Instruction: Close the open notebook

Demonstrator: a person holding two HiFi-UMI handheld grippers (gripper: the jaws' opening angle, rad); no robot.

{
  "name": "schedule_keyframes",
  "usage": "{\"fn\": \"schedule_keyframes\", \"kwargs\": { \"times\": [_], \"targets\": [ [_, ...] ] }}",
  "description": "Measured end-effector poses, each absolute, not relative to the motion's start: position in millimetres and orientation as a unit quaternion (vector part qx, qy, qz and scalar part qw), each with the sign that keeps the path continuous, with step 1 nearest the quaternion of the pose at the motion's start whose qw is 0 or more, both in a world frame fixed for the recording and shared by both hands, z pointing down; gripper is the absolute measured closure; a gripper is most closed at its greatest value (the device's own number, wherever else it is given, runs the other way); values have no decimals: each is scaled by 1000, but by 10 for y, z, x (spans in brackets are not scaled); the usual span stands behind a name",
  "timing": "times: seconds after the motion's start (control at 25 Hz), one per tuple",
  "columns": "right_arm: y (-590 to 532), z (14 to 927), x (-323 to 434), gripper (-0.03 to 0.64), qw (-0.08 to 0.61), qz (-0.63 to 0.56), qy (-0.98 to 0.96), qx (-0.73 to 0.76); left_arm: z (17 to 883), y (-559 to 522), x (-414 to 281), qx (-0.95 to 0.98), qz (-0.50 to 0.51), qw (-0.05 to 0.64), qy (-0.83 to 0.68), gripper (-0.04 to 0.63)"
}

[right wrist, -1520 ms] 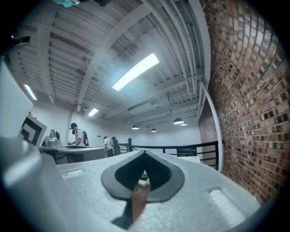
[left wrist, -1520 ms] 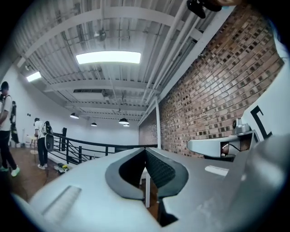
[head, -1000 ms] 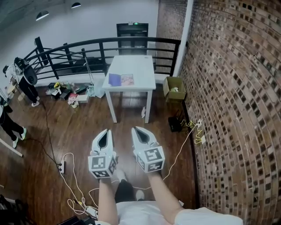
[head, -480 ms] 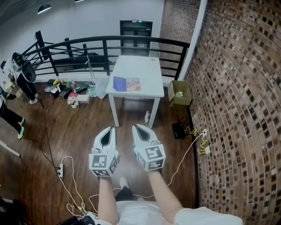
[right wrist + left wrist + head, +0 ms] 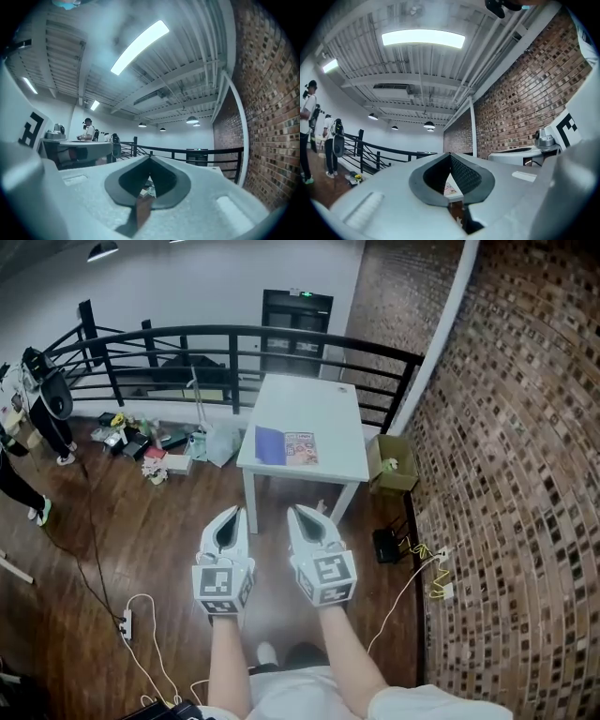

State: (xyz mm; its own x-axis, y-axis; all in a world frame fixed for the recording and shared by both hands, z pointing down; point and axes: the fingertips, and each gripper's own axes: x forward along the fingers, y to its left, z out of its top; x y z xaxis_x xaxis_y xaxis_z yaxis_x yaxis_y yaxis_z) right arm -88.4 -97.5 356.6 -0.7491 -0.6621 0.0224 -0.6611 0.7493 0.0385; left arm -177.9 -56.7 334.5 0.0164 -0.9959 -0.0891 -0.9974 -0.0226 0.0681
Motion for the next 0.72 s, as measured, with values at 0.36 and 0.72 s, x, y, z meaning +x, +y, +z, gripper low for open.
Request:
{"fn": "schedule_keyframes", "kwargs": {
  "times": [0.36,0.72],
  "targets": [
    [-2107,3934,-1022,624,41,12,-928,370,3818,-1610,-1927,-737,39,-31,674,577],
    [-3878,3381,-967,625,-21,-17,-929,370,3382,-3203,-1898,-728,28,24,684,577]
  ]
}}
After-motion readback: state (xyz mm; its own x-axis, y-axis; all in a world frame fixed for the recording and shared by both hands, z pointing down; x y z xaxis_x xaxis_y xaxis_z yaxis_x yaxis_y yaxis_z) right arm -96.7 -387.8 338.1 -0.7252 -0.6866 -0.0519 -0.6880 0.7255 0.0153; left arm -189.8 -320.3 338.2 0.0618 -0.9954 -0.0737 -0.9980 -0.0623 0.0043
